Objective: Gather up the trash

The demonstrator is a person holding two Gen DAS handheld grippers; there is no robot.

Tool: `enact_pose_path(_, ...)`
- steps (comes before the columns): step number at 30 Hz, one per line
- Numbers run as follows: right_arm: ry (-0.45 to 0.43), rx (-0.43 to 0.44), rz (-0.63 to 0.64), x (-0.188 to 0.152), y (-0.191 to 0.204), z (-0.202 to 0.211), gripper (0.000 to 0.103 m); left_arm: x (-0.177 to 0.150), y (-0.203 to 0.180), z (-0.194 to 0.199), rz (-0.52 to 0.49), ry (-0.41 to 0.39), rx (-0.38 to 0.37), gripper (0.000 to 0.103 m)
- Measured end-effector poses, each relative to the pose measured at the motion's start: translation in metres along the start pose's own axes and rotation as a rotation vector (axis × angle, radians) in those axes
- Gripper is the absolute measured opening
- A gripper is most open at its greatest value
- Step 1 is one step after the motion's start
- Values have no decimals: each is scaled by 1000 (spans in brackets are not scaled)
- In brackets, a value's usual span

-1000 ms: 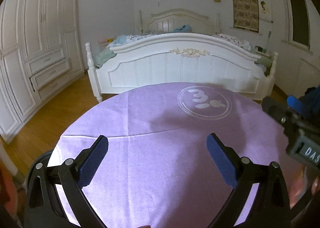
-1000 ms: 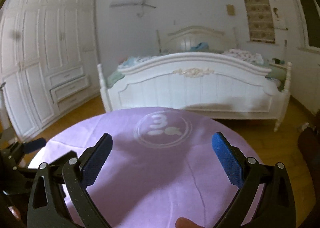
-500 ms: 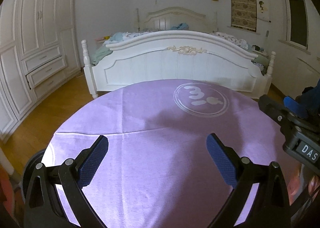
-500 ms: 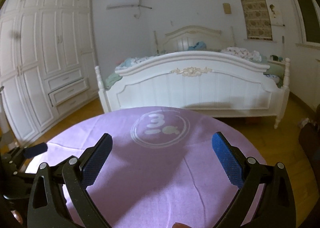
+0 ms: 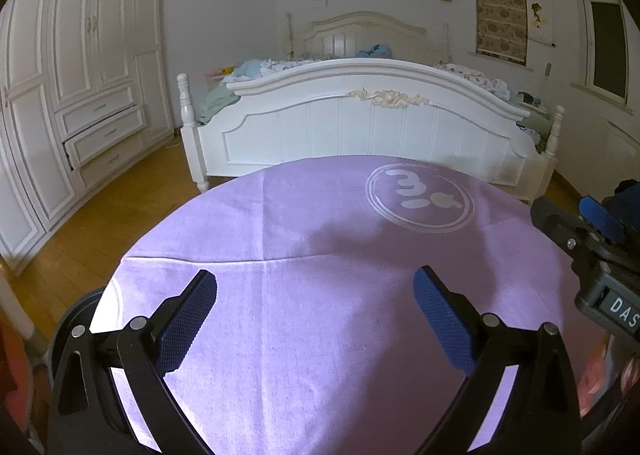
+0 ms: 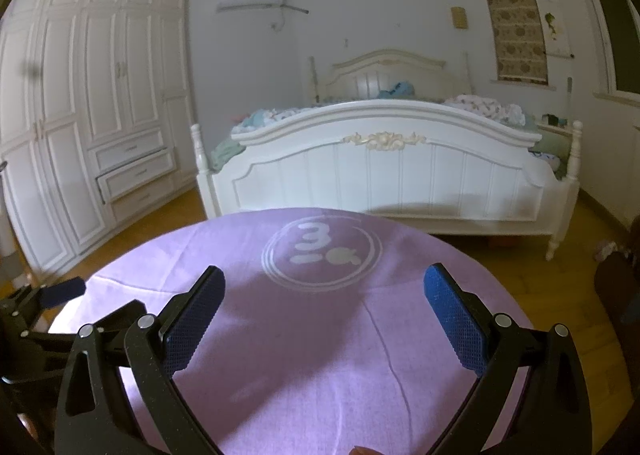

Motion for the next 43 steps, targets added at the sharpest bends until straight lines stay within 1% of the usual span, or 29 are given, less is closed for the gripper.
enact_pose_path(25, 12, 7, -3, -1, 3, -4, 98, -1, -3, 1, -4, 7, -15, 98)
enact_pose_path(34, 13, 7, -5, -2, 4, -4, 98, -1, -4, 3, -7, -12, -13, 98)
enact_pose_path(37, 13, 7, -5, -2, 4, -4, 98, -1, -3, 2, -3, -2, -14, 98)
enact_pose_path(39, 13, 8, -6, -2, 4, -4, 98, -2, -3, -2, -2, 21, -25, 98)
enact_pose_path(43, 14, 8, -6, -3, 5, -4, 98, -2, -3, -2, 2, 19, -22, 98)
Point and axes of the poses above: each gripper's, at about its wrist camera, not at the fingertips, and z roughly against the way its jaws point, y to its left, x to its top, the point moved 2 cm from there along -z, roughly the way its jaws point, and after that the axes turned 14 degrees about -x, right-handed, at the moved point
